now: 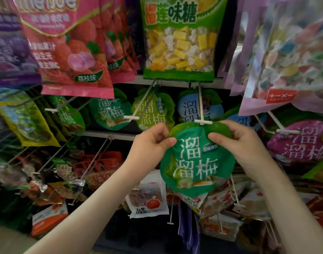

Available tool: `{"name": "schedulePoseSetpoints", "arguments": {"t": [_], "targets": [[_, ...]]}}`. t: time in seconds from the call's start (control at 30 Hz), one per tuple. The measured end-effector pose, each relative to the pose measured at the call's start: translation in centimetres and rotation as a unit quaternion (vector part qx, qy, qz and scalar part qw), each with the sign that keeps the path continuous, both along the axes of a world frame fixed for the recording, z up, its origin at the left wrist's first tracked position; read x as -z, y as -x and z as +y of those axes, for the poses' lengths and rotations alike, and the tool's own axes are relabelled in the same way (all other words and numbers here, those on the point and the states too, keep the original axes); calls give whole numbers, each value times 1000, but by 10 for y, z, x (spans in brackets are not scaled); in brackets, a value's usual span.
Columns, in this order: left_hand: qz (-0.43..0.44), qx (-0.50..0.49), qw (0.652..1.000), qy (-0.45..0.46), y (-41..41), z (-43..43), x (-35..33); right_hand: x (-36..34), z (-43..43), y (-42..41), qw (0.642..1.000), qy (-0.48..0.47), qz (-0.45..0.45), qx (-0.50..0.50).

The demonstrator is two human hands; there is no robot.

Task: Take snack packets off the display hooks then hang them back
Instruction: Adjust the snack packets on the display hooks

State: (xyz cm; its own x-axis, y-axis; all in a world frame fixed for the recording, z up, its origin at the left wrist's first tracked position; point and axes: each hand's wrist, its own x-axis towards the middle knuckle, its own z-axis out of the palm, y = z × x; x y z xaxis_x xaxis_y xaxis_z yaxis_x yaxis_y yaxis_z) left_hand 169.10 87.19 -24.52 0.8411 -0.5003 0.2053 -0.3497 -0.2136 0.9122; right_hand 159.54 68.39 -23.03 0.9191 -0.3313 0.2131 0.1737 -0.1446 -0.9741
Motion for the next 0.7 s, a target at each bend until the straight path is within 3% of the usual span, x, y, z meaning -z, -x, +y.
{"name": "schedulePoseSetpoints", "arguments": {"t": [0.23,0.53,0.7], "targets": [[93,136,985,56,10,16,-18,-21,-1,13,991,-75,-14,-109],[58,45,997,-12,12,53,-2,-9,25,2,967,69,115,-218],[24,-20,996,-78,-4,88,7,5,74,-26,973,160,106,-131]]}}
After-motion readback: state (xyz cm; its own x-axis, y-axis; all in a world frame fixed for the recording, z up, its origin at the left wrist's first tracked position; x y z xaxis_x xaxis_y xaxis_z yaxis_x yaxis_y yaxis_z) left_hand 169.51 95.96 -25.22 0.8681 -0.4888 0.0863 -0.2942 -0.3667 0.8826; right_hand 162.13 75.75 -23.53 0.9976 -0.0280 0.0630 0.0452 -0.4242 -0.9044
